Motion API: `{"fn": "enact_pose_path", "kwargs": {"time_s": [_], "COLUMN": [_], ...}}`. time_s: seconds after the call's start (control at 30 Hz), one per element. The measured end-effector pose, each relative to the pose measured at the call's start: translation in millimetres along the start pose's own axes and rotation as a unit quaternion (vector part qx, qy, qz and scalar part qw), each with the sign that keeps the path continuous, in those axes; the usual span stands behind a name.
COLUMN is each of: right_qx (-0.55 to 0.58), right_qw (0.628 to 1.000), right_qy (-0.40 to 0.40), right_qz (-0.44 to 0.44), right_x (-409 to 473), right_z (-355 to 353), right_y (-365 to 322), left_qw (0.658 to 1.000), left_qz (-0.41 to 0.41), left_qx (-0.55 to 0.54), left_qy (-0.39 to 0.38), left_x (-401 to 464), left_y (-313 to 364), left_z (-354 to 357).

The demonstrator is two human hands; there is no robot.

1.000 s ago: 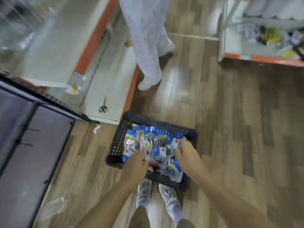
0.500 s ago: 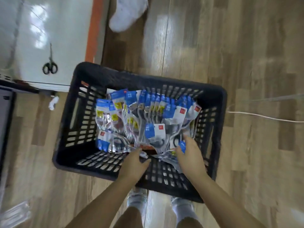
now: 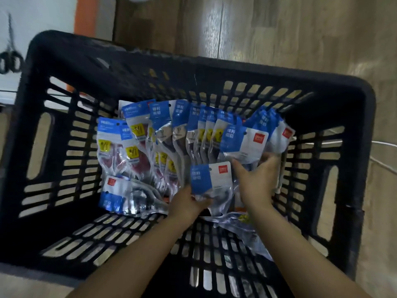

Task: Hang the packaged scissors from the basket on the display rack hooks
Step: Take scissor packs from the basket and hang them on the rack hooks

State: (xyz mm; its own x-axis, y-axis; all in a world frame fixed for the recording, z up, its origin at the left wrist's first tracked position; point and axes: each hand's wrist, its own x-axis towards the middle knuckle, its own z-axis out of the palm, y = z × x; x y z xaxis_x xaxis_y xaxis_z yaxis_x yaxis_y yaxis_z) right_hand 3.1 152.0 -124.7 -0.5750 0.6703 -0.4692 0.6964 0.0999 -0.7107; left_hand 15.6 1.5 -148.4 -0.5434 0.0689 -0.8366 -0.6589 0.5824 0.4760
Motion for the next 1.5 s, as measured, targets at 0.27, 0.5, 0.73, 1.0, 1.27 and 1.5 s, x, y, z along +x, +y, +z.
{"fn": "enact_pose_path", "kwargs": {"time_s": [0.27, 0.5, 0.73, 1.0, 1.27, 1.5], "right_qx": [0.078, 0.117, 0.175, 0.237, 0.276, 0.209], "right_qw": [0.99, 0.979, 0.954, 0.855, 0.722, 0.608], "right_qy": [-0.119, -0.164, -0.238, -0.367, -0.468, -0.605], "right_qz": [0.023, 0.022, -0.042, -0.278, -0.428, -0.469], "right_x": [-6.7, -40.6, -104.2, -248.1, -472.3, -623.5], "right_z": [-18.2, -45.5, -85.3, -165.2, -247.4, -242.0], "right_y": [3.6, -80.7, -274.0, -571.4, -744.8, -733.3], "left_qw": [0.988, 0.967, 0.94, 0.849, 0.693, 0.554], "left_qz": [-0.021, -0.047, 0.074, 0.263, 0.426, 0.425], "left_qx": [-0.152, -0.243, -0.315, -0.377, -0.386, -0.476], "left_qy": [0.022, 0.055, 0.109, 0.261, 0.434, 0.534], "left_x": [-21.0, -73.6, -206.0, -444.7, -733.7, -866.4], "left_y": [15.0, 63.9, 170.0, 319.0, 348.7, 240.8], "left_z": [-17.7, -67.5, -184.0, -353.0, -455.3, -460.4]}}
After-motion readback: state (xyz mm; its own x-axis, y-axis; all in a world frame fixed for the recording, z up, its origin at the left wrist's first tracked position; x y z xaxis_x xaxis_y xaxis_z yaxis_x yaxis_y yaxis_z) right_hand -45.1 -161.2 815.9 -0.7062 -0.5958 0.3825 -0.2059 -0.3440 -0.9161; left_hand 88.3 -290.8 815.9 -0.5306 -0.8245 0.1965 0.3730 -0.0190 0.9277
